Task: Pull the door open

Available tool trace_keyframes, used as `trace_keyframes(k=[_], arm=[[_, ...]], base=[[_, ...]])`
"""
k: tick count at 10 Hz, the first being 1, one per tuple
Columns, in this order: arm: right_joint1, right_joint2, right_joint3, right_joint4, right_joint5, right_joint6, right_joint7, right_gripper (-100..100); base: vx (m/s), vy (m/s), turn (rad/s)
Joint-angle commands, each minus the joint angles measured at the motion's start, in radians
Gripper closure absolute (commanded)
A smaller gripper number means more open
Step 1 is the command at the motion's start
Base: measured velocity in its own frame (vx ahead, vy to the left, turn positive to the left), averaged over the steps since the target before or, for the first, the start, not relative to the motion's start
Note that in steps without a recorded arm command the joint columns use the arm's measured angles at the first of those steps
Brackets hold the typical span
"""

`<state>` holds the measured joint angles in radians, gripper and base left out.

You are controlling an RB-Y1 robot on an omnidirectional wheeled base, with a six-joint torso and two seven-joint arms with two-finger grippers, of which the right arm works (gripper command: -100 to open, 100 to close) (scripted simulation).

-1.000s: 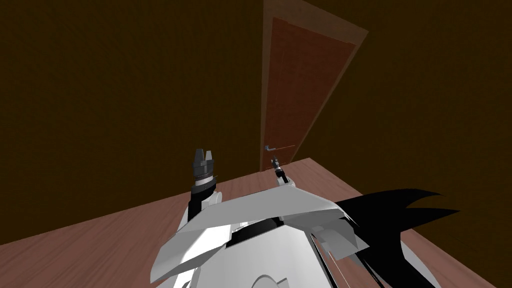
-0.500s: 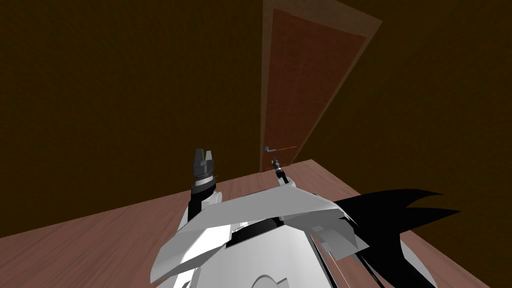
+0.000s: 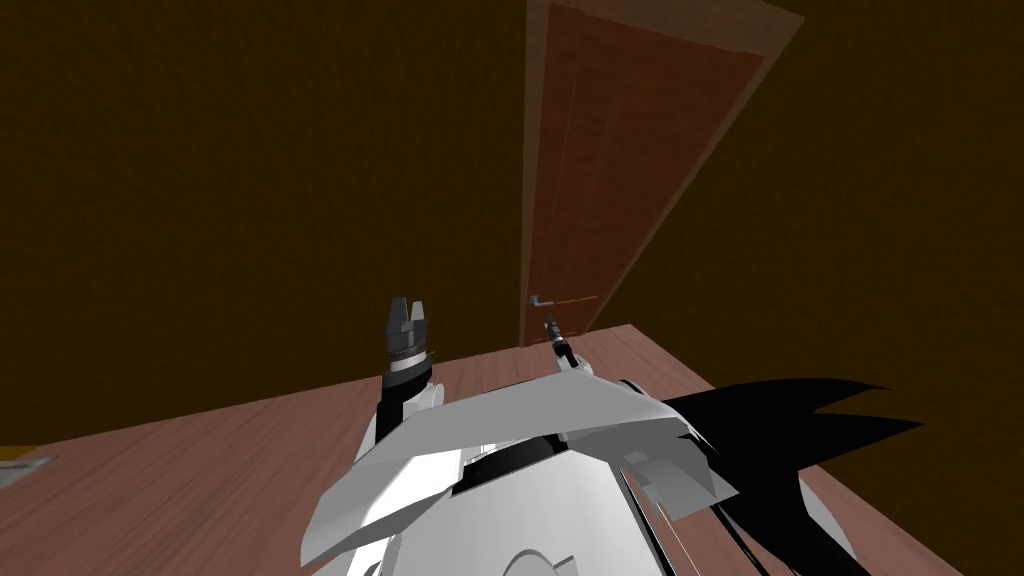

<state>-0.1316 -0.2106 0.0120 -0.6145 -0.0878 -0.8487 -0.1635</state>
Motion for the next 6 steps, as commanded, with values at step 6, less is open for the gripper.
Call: trace_keyframes(k=[6], arm=[[0.006,-0.040,-0.033,0.065,0.002,-0.037,-0.036,-100]], base=[[0.098,-0.014,0.092]])
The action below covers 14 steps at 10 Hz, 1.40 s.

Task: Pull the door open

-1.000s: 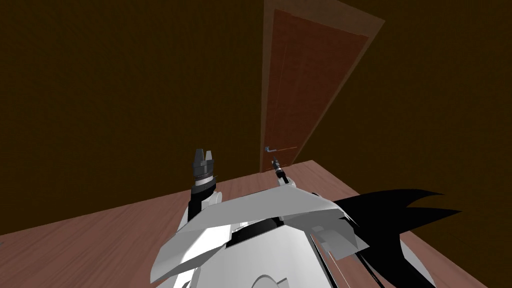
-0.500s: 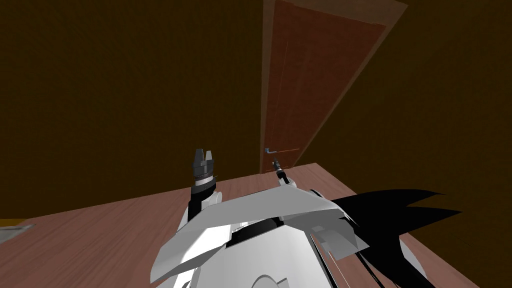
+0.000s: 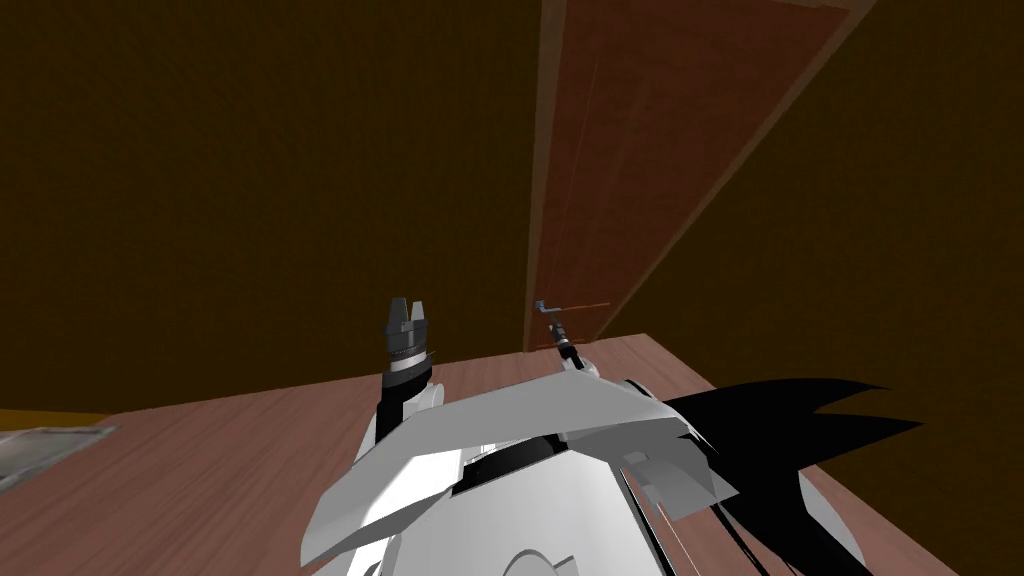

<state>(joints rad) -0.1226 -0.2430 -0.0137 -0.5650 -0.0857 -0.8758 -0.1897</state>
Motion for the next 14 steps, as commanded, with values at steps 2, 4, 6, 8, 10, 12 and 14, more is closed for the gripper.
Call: trace_keyframes(k=[2,4,6,8,10,12,14], arm=[[0.014,-0.037,-0.035,0.039,0.001,-0.037,-0.040,-100],[0.016,-0.051,-0.048,0.090,0.001,-0.051,-0.054,-100],[0.035,-0.074,-0.069,0.068,0.002,-0.072,-0.078,-100],[0.029,-0.074,-0.069,0.077,0.002,-0.072,-0.077,-100],[0.029,-0.074,-0.069,0.077,0.002,-0.072,-0.077,100],[0.029,-0.074,-0.069,0.077,0.002,-0.072,-0.077,100],[0.029,-0.074,-0.069,0.077,0.002,-0.072,-0.077,100]], base=[[0.208,0.051,0.177],[0.175,0.023,0.112],[0.080,0.005,0.066],[0.117,-0.004,0.075],[-0.020,0.000,-0.008],[-0.013,0.000,0.005],[0.000,0.000,0.000]])
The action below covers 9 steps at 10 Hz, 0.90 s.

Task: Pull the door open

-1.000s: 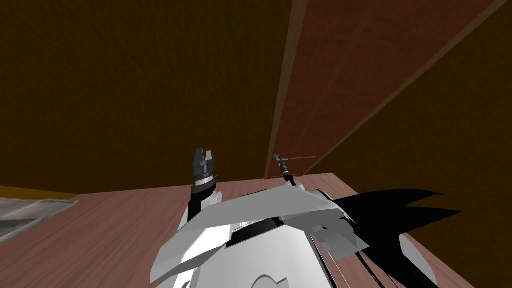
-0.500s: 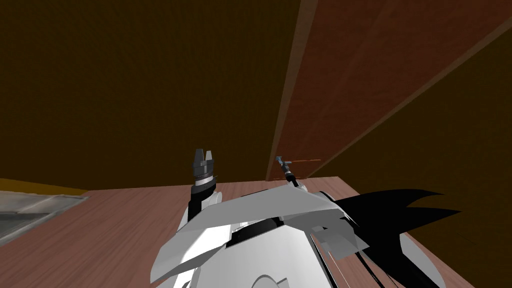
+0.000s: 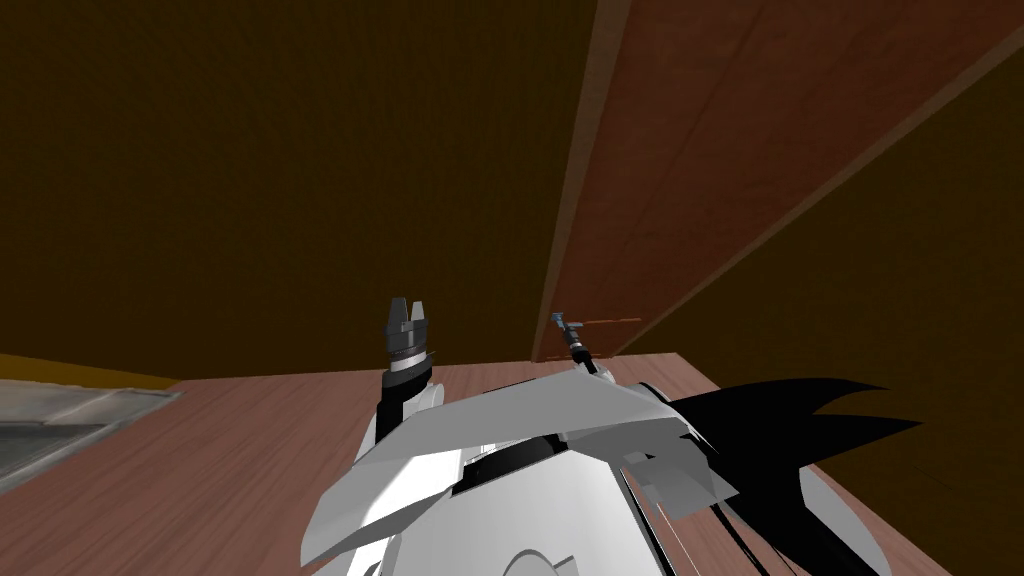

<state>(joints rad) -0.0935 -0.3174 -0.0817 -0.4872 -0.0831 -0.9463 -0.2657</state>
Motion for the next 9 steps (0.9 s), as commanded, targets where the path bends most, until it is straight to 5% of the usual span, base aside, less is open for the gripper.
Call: trace_keyframes(k=[1,9], arm=[[-0.002,0.000,-0.004,0.002,0.005,0.000,-0.002,100],[-0.013,-0.004,-0.036,0.020,0.044,-0.004,-0.019,100]], base=[[-0.144,-0.033,0.129],[-0.217,-0.085,0.217]])
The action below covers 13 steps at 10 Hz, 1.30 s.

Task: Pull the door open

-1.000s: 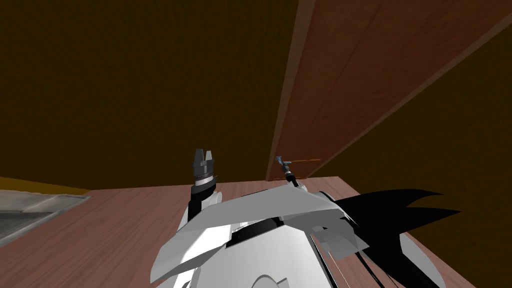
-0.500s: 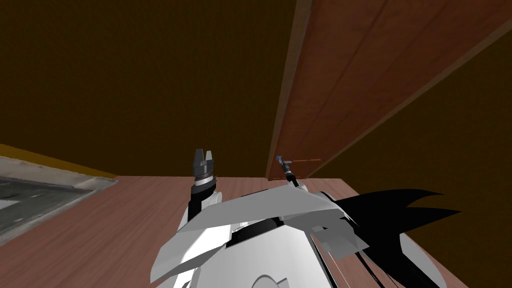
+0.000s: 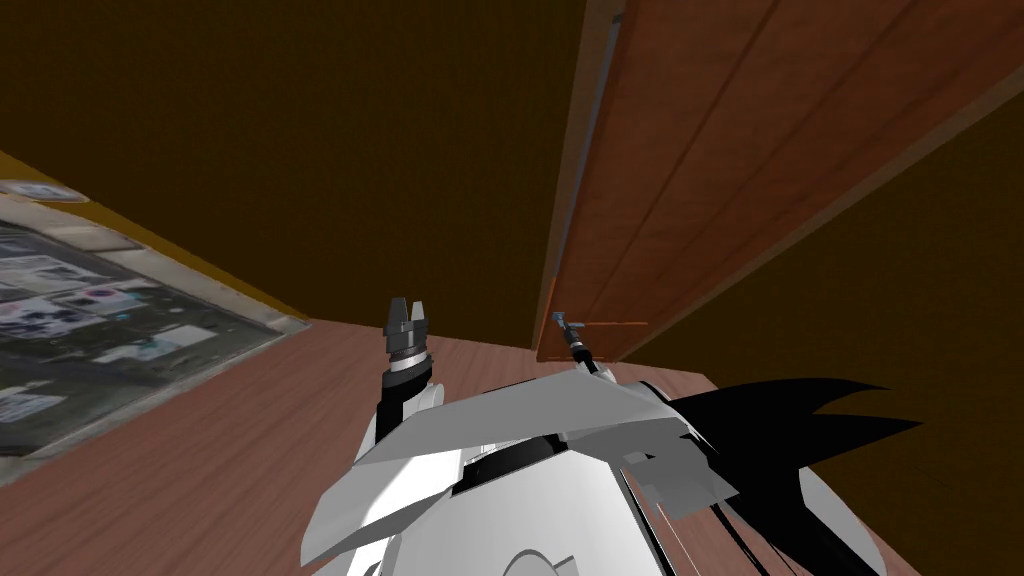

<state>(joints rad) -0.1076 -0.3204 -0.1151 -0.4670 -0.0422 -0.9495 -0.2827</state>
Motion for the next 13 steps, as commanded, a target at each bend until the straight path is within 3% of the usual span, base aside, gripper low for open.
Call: trace_keyframes(k=[1,4,11,13], arm=[[0.000,-0.001,-0.006,0.001,0.007,-0.001,-0.004,100],[0.000,0.001,-0.008,-0.001,0.013,0.002,-0.006,100],[0.049,-0.050,0.060,-0.009,0.066,-0.074,-0.096,100],[0.048,-0.050,0.063,-0.006,0.069,-0.077,-0.098,100]], base=[[-0.237,-0.062,0.160],[-0.152,-0.042,0.097],[-0.206,-0.045,0.084],[-0.171,-0.032,0.037]])
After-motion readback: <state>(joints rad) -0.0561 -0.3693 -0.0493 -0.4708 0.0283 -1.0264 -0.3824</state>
